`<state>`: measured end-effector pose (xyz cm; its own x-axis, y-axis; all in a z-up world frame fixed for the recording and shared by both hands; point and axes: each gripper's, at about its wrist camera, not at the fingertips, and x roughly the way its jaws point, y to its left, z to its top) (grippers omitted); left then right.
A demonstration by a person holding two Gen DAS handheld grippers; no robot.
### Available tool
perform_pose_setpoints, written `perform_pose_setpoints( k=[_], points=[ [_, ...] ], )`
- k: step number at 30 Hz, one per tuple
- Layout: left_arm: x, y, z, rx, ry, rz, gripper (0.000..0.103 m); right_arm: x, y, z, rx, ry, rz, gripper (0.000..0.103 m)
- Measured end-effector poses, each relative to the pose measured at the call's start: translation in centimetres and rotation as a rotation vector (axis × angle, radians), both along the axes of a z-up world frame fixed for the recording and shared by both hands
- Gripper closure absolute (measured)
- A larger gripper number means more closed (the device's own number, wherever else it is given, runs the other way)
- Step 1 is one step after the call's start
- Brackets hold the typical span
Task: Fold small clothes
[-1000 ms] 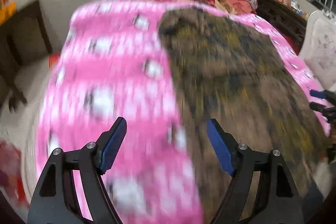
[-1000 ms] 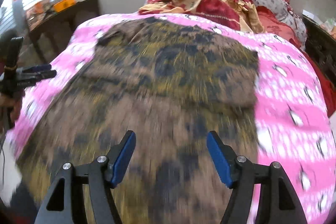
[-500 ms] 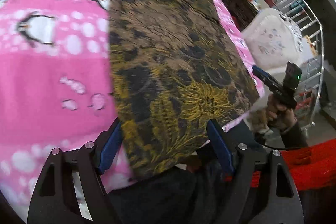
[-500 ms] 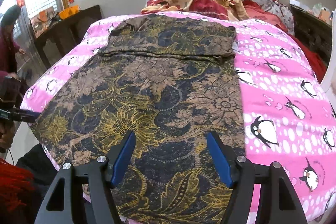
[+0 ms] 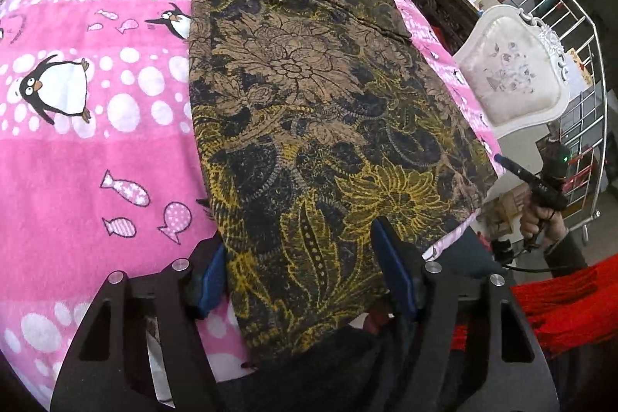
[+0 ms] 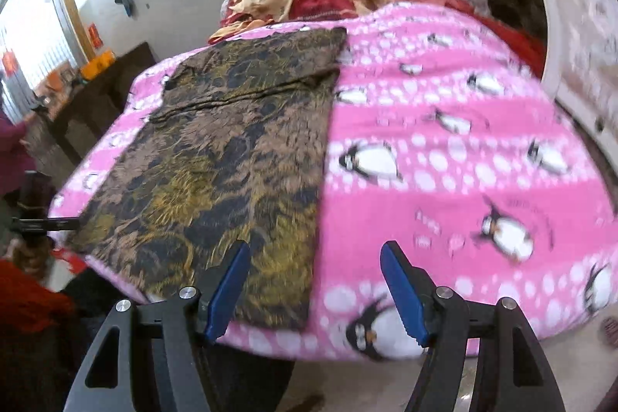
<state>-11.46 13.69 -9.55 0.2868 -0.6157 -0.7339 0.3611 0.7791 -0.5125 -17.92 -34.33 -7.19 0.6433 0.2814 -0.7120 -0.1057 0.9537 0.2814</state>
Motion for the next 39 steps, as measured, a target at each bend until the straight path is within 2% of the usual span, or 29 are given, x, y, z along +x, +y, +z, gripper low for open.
perform_pose_setpoints(
  k=[5, 8, 11, 14, 17, 20, 23, 25, 26, 28, 29, 30, 32, 34, 37, 39],
  points=[
    [-0.1, 0.9, -0.4, -0.067, 0.011, 0.049, 0.034, 1.0, 0.9, -1.5, 0.136, -0.002, 0.102, 0.041],
    [-0.4, 0.9, -0.3, -0.075, -0.002, 0.073, 0.033, 2.3, 1.3, -2.7, 0.159, 0.001, 0.128, 0.041],
    [-0.9, 0.6, -0.1, -0.053, -0.024, 0.083, 0.033, 3.3, -0.1, -3.7, 0.322, -0.017, 0.125, 0.041],
    [-1.2, 0.6, 0.1, -0.051, -0.025, 0.083, 0.033, 3.1, -0.5, -3.9, 0.435, 0.000, 0.196, 0.041],
    [-0.8, 0.7, -0.1, -0.101, 0.004, 0.075, 0.030, 2.9, -0.5, -3.9, 0.479, 0.007, 0.251, 0.041],
    [0.1, 0.6, -0.1, -0.143, 0.037, 0.057, 0.030, 4.0, -0.4, -4.2, 0.488, -0.008, 0.226, 0.042],
    [0.4, 0.7, 0.1, -0.147, 0.044, 0.065, 0.030, 4.5, 0.1, -3.9, 0.448, -0.008, 0.238, 0.045],
    [0.2, 1.1, 0.1, -0.142, 0.037, 0.088, 0.042, 3.8, 0.4, -3.8, 0.394, 0.010, 0.281, 0.063],
    [0.1, 1.3, -0.1, -0.145, 0.037, 0.103, 0.048, 3.6, 0.4, -3.9, 0.370, 0.019, 0.295, 0.067],
    [0.2, 1.9, -0.5, -0.152, 0.048, 0.135, 0.077, 3.4, 0.4, -4.0, 0.347, 0.018, 0.298, 0.076],
    [0.3, 2.3, -0.8, -0.155, 0.060, 0.149, 0.083, 3.4, 0.2, -4.1, 0.346, 0.017, 0.289, 0.079],
    [0.5, 2.5, -1.0, -0.146, 0.067, 0.168, 0.095, 3.7, 0.1, -4.3, 0.344, 0.014, 0.280, 0.084],
    [0.8, 2.8, -1.0, -0.129, 0.063, 0.190, 0.099, 4.2, 0.5, -4.4, 0.328, 0.003, 0.274, 0.092],
    [0.6, 2.9, -0.2, -0.123, 0.025, 0.194, 0.101, 4.4, 0.9, -4.2, 0.324, -0.006, 0.283, 0.098],
    [0.1, 3.2, 1.5, -0.156, -0.029, 0.189, 0.101, 3.9, 0.9, -3.1, 0.340, -0.036, 0.282, 0.099],
    [-0.3, 3.7, 2.9, -0.197, -0.063, 0.195, 0.101, 2.9, 0.4, -1.4, 0.394, -0.088, 0.276, 0.100]
  ],
)
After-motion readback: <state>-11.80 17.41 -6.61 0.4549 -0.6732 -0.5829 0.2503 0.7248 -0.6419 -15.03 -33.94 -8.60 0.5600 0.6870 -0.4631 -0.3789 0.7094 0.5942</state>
